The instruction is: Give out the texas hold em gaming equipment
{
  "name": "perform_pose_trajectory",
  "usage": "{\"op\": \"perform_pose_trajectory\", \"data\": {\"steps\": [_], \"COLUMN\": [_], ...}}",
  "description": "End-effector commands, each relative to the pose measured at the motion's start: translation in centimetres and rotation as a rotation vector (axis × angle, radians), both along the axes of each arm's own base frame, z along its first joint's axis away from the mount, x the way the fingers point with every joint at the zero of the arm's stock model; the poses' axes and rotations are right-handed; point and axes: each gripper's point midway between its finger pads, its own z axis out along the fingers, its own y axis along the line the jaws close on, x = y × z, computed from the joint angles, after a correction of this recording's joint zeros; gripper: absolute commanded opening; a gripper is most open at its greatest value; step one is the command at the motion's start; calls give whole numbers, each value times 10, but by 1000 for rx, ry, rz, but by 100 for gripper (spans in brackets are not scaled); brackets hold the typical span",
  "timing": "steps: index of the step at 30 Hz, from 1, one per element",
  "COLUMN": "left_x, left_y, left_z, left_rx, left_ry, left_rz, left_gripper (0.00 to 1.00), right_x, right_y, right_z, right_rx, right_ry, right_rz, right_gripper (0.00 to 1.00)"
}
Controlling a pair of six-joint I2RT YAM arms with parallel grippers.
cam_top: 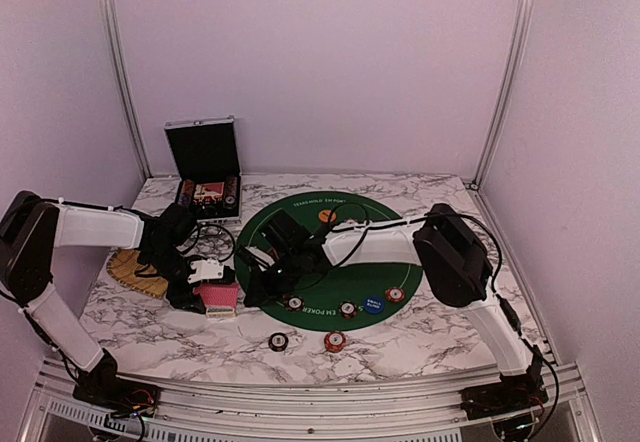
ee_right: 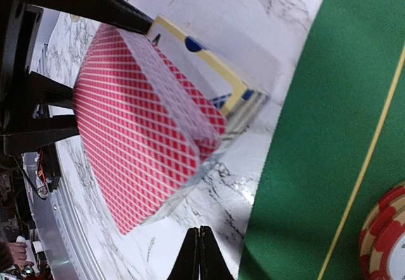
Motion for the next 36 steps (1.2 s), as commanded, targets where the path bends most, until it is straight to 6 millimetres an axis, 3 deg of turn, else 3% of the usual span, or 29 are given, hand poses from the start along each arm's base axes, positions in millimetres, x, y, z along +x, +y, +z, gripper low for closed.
{"op": "perform_pose_trajectory", "data": {"steps": [1, 7, 22, 36], "left_x": [-6, -4, -2, 0], "left_y": [-1, -4, -6, -10], "left_z": [-1, 3, 14, 27], "left_rx": [-6, -26, -73, -131], "left_ry": [24, 8, -14, -23], "left_rz": [0, 14, 35, 53], "left_gripper": [58, 41, 18, 7], "right_x": [8, 9, 12, 14], "right_y": [-5, -14, -21, -26], "right_z": [23, 26, 31, 32], "right_rx": [46, 52, 64, 66], "right_ry": [-22, -15, -12, -3], "right_rz": [-26, -43, -62, -72], "right_gripper": [1, 1, 1, 2]}}
